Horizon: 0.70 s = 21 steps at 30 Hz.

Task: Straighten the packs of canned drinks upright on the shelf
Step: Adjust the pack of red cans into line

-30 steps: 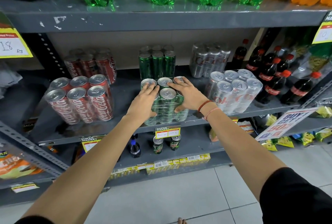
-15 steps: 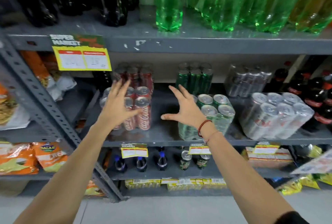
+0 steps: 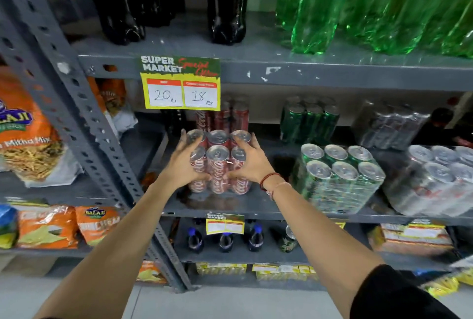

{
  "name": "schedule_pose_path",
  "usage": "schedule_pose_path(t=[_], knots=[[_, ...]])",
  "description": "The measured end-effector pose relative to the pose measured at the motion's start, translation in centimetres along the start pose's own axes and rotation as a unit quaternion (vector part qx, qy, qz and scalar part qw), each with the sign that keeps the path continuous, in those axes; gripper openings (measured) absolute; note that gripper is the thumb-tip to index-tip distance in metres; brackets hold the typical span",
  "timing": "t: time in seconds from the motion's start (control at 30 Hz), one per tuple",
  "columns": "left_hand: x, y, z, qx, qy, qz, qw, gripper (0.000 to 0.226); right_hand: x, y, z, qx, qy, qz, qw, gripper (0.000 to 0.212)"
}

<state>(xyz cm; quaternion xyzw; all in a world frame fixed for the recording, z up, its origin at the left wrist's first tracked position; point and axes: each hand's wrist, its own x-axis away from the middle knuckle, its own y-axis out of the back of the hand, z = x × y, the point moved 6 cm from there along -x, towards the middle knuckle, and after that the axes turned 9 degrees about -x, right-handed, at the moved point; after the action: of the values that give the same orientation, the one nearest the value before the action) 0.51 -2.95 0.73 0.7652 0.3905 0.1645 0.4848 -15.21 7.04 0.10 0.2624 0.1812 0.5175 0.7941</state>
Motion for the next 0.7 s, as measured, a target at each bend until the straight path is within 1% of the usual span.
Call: schedule_pose_path(t=[0.13, 0.3, 0.47, 0.7], knots=[[0.1, -0.1, 0.1, -0.005, 0.016, 0.002, 1.000, 0.116, 0.3, 0.0, -0.1, -0.020, -0.004, -0.020, 1.000, 0.108], [1.2, -0.1, -0.1, 0.002, 0.038, 0.009, 0.999, 0.116, 1.1, -0.2, 0.0, -0.022, 0.003, -0.021, 1.000, 0.108], [3.0, 0.3, -0.8, 0.003, 0.030, -0.001, 1.000, 0.114, 2.5, 0.1, 0.3, -0.024, 0.010, -0.011, 1.000, 0.108], [4.2, 0.2, -1.0, -0.004, 0.034, 0.006, 0.999, 0.116, 3.9, 0.1, 0.4, -0.020, 0.003, -0.001, 1.000, 0.108]])
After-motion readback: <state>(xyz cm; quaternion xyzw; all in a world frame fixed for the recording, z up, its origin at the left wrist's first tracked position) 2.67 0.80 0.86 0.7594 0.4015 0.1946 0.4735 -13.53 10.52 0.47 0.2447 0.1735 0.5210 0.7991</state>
